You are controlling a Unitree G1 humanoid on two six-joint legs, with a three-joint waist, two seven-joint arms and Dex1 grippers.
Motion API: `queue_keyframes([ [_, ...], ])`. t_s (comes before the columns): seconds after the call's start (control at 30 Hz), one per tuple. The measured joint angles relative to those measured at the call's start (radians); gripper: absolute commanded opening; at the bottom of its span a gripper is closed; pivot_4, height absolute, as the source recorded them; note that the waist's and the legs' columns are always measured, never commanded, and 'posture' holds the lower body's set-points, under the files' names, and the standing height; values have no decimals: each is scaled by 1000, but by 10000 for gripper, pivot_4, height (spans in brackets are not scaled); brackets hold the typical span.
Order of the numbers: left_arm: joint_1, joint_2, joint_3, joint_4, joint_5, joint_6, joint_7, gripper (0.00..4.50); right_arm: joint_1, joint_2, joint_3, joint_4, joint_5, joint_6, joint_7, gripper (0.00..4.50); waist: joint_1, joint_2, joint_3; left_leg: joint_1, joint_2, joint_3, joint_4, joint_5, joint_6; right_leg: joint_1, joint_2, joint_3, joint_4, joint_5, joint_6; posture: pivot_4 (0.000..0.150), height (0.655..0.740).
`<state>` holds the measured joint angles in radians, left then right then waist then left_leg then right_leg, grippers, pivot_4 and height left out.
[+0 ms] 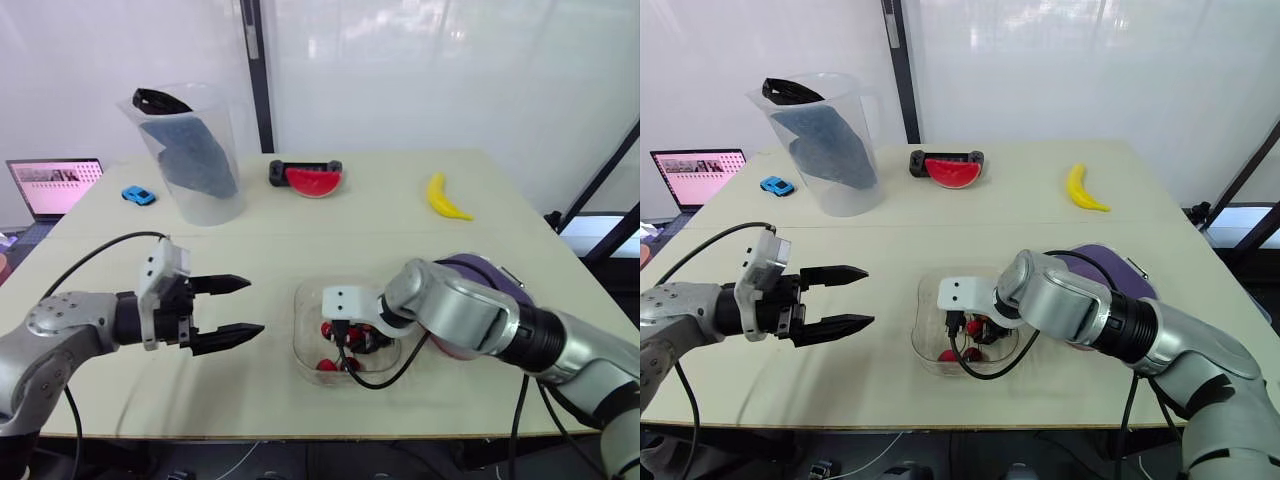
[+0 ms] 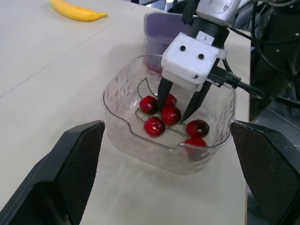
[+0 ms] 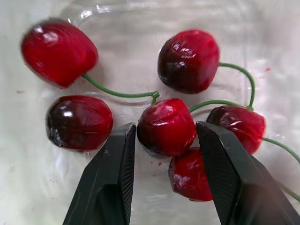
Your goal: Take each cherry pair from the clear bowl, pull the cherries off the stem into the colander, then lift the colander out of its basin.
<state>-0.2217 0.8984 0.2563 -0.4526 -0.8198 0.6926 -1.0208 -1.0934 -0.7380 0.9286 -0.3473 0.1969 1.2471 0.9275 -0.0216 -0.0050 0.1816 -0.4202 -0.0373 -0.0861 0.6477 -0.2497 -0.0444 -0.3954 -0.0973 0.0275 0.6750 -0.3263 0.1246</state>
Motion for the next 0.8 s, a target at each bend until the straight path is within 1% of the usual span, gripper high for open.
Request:
queue_keyframes([
  [0.13,0,-7,0,0,-1,1,6,45000,5,20,3,0,0,22,-5,10419,0,0,0,0,0,0,0,0,0,0,0,0,0,0,0,1500,7400],
  [0.17,0,-7,0,0,-1,2,10,45000,5,23,3,0,-4,23,-9,8577,1,0,0,0,0,0,0,0,0,0,0,0,0,0,0,1500,7400],
  [0.4,-1,-7,0,2,-18,3,19,45000,3,-13,-21,-35,-17,-28,19,8577,0,0,0,0,0,0,0,0,0,0,0,0,0,0,0,1500,7400],
  [0.53,-10,1,2,2,-50,23,3,45000,10,-47,-132,-86,-17,-157,52,8577,1,0,0,0,0,0,0,0,0,0,0,0,0,0,0,1500,7400],
  [0.6,-50,-24,22,16,-113,48,31,45000,34,-48,-209,-87,-49,-334,23,8577,2,0,0,0,0,0,0,0,0,0,0,0,0,0,0,1500,7400],
  [0.63,-91,-54,50,37,-175,70,69,45000,51,-47,-245,-83,-94,-475,-9,8577,3,0,0,0,0,0,1,0,0,1,0,0,0,0,0,1500,7400],
  [0.67,-127,-73,78,56,-227,85,107,45000,54,-46,-261,-76,-131,-565,-31,8577,3,-1,0,0,0,0,1,0,0,0,0,0,0,0,0,1500,7400],
  [0.7,-174,-98,102,90,-309,108,161,45000,56,-53,-268,-59,-177,-660,-43,8577,3,-1,0,0,0,0,1,0,0,1,0,0,1,0,0,1500,7400],
  [0.73,-226,-125,128,125,-394,127,222,45000,59,-56,-276,-33,-216,-744,-51,8577,4,-2,0,0,0,0,2,0,0,1,0,0,1,0,0,1500,7400],
  [0.8,-297,-138,160,171,-496,149,304,45000,76,-56,-297,11,-268,-869,-69,8577,1,-4,-1,0,0,0,2,0,-1,0,0,0,3,0,0,1500,7400],
])
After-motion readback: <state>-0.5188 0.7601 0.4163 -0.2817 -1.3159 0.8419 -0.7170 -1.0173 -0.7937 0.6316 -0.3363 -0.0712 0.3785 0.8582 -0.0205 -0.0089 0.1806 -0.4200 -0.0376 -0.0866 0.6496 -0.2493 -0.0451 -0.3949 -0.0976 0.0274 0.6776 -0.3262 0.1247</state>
